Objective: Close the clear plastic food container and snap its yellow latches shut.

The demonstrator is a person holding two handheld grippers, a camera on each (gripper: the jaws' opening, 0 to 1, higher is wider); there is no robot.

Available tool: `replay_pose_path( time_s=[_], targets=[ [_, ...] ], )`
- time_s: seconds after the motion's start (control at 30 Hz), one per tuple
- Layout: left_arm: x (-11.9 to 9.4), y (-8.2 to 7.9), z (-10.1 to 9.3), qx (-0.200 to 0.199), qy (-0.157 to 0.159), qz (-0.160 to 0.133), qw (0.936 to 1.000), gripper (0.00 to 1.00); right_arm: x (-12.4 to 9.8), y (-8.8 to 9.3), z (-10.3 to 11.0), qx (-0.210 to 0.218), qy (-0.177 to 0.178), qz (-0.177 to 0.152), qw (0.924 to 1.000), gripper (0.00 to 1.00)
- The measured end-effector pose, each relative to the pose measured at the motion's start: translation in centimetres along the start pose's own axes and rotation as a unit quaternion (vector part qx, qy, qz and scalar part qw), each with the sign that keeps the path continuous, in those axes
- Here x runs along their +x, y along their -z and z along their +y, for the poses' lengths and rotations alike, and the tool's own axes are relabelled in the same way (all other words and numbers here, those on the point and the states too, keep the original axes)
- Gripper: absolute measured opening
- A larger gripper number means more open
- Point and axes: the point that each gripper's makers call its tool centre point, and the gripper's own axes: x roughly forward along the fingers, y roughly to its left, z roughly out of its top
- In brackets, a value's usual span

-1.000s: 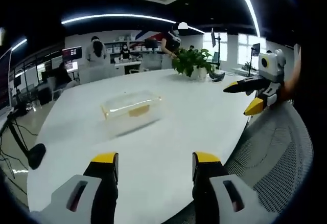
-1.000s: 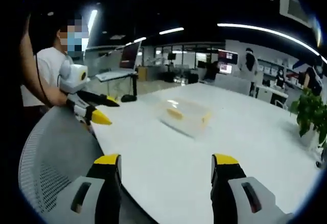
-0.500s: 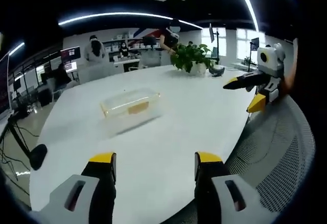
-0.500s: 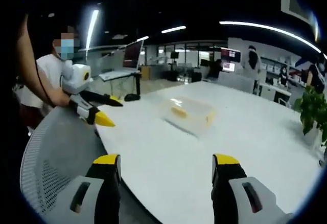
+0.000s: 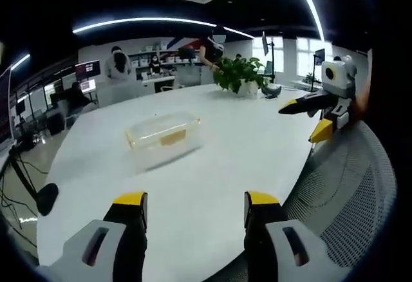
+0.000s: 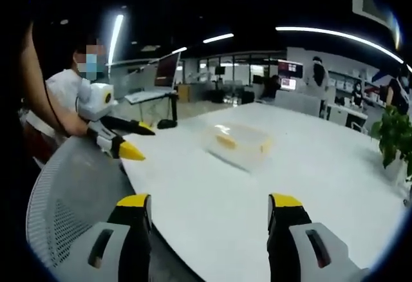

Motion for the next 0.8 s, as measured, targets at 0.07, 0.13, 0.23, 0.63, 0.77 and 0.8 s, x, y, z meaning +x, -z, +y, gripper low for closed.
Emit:
replay_pose_path(
  time_s=[0.07, 0.13, 0.23, 0.63, 0.77, 0.8],
  targets=[
    [-0.08, 0.04, 0.02, -0.003, 0.000, 0.000, 1.0000, 0.60, -0.02, -0.01, 0.11, 0.001, -0.001, 0.000, 1.0000, 0.74],
    [-0.10, 0.21, -0.03, -0.006, 0.001, 0.002, 1.0000, 0.60, 0.05, 0.26, 0.11, 0.003, 0.000, 0.005, 1.0000, 0.74],
    [-0.01, 0.31, 0.00, -0.005, 0.002, 0.005, 1.0000, 0.60, 0.09, 0.29, 0.13, 0.000, 0.000, 0.007, 1.0000, 0.74],
    [-0.17, 0.46, -0.03, -0.009, 0.001, 0.007, 0.9999, 0.60, 0.00, 0.44, 0.40, -0.005, -0.002, 0.011, 0.9999, 0.75],
    [-0.12, 0.39, 0.00, -0.009, 0.000, 0.006, 0.9999, 0.60, 0.08, 0.60, 0.27, -0.005, -0.002, 0.013, 0.9999, 0.75],
    [-0.15, 0.36, 0.03, -0.009, 0.000, 0.005, 0.9999, 0.59, 0.10, 0.66, 0.33, -0.006, -0.003, 0.015, 0.9999, 0.75]
  ],
)
